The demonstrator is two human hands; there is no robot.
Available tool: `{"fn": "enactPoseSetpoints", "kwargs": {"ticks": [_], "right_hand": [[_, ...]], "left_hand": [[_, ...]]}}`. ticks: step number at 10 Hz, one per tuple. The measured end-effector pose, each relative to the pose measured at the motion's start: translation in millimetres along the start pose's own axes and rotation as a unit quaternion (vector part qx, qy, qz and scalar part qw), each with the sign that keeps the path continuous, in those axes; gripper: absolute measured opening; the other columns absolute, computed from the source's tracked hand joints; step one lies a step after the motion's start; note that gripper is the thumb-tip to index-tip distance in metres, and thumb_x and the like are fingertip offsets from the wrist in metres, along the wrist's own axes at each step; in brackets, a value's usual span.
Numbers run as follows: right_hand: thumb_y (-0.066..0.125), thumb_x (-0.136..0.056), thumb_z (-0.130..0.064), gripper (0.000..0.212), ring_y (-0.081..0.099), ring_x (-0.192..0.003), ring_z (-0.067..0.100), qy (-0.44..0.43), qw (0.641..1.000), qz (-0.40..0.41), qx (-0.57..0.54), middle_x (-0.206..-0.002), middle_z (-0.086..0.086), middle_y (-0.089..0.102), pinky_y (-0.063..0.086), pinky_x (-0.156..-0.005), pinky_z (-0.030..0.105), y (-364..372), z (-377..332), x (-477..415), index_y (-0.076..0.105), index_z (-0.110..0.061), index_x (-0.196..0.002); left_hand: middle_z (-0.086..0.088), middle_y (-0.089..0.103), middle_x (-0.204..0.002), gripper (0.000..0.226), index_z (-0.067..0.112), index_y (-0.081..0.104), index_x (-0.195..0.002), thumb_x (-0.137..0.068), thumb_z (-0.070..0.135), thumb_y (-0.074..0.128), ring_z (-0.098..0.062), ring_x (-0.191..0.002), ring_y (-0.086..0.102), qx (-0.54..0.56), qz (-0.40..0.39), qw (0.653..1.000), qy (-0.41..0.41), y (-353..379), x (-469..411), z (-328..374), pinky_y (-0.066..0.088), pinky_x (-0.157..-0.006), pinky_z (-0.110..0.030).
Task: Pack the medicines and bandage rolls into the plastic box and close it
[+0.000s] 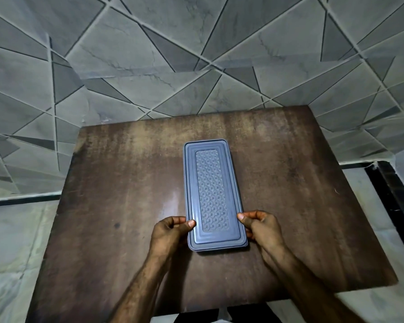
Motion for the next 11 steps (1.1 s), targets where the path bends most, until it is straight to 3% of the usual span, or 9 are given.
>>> {"fn": "enactPoseSetpoints", "kwargs": {"ticks": [1,2,4,5,7,9,10,11], "right_hand": [[0.075,-0.079,-0.005,0.017,0.062,-0.07,0.017,0.022,0.997,-0.073,-0.02,-0.083,0.009,0.068,0.05,-0.065,0.029,-8.5,-1.0,8.0,0.063,-0.011,-0.09],[0.076,-0.074,0.001,0.03,0.062,-0.071,0.014,0.07,0.989,-0.129,-0.028,-0.086,0.009,0.063,0.051,-0.06,0.025,-16.9,6.5,20.2,0.059,-0.01,-0.096],[0.077,-0.072,0.007,0.032,0.062,-0.061,0.014,0.072,0.989,-0.123,-0.041,-0.07,0.004,0.061,0.053,-0.056,0.026,-18.0,12.6,23.3,0.056,-0.006,-0.093],[0.077,-0.072,0.005,0.03,0.061,-0.059,0.014,0.055,0.993,-0.097,-0.025,-0.064,0.001,0.062,0.053,-0.057,0.028,-14.9,16.5,21.7,0.056,-0.006,-0.09],[0.078,-0.073,0.003,0.03,0.061,-0.058,0.013,0.053,0.991,-0.111,-0.046,-0.067,0.003,0.061,0.054,-0.057,0.027,-15.9,16.9,22.3,0.055,-0.008,-0.089],[0.079,-0.076,-0.009,0.027,0.057,-0.056,0.013,0.023,0.992,-0.12,-0.028,-0.068,0.002,0.061,0.049,-0.057,0.028,-19.5,20.4,27.3,0.057,-0.011,-0.091],[0.077,-0.08,-0.019,0.02,0.054,-0.056,0.016,-0.005,0.993,-0.121,0.006,-0.065,0.003,0.062,0.044,-0.054,0.027,-23.8,18.0,28.4,0.061,-0.011,-0.088],[0.071,-0.085,-0.026,0.015,0.051,-0.057,0.018,-0.063,0.99,-0.109,0.058,-0.063,0.004,0.061,0.039,-0.054,0.028,-31.6,15.1,29.5,0.064,-0.013,-0.081]], "left_hand": [[-0.015,0.067,-0.084,0.027,0.005,0.064,-0.096,-0.074,0.005,0.08,-0.021,-0.067,0.063,0.01,-0.032,0.999,-0.024,-4.3,8.0,-3.4,0.054,-0.064,-0.03],[-0.013,0.065,-0.088,0.037,0.005,0.06,-0.101,-0.071,-0.005,0.079,-0.023,-0.078,0.065,0.017,-0.06,0.996,-0.064,-9.9,19.3,-11.8,0.057,-0.07,-0.034],[-0.015,0.064,-0.087,0.031,0.002,0.061,-0.096,-0.072,-0.008,0.077,-0.023,-0.075,0.068,0.017,-0.022,0.998,-0.054,-7.9,23.4,-19.9,0.058,-0.062,-0.028],[-0.013,0.06,-0.082,0.027,0.004,0.059,-0.089,-0.073,-0.007,0.077,-0.019,-0.07,0.065,-0.004,0.001,0.999,-0.036,-5.1,22.2,-23.0,0.057,-0.06,-0.026],[-0.015,0.064,-0.088,0.03,0.003,0.061,-0.094,-0.071,-0.004,0.08,-0.021,-0.077,0.067,0.01,0.003,1.0,-0.022,-6.8,25.8,-24.1,0.058,-0.064,-0.026],[-0.009,0.065,-0.08,0.035,0.01,0.064,-0.093,-0.066,0.005,0.086,-0.017,-0.068,0.066,-0.035,0.014,0.999,0.031,-3.9,36.1,-23.5,0.057,-0.066,-0.032],[-0.003,0.067,-0.087,0.044,0.026,0.067,-0.092,-0.054,0.03,0.09,-0.027,-0.079,0.069,-0.1,0.062,0.99,0.072,2.8,44.2,-19.7,0.059,-0.079,-0.047],[0.0,0.066,-0.108,0.048,0.021,0.063,-0.114,-0.071,0.03,0.084,-0.021,-0.097,0.065,-0.202,0.109,0.965,0.129,13.0,56.7,-15.5,0.055,-0.089,-0.04]]}}
Point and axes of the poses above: each hand's wrist, its own x-axis away from the middle knuckle, its own y-axis out of the palm, z = x × y, the point moved 1 cm from there along -x, towards the middle knuckle
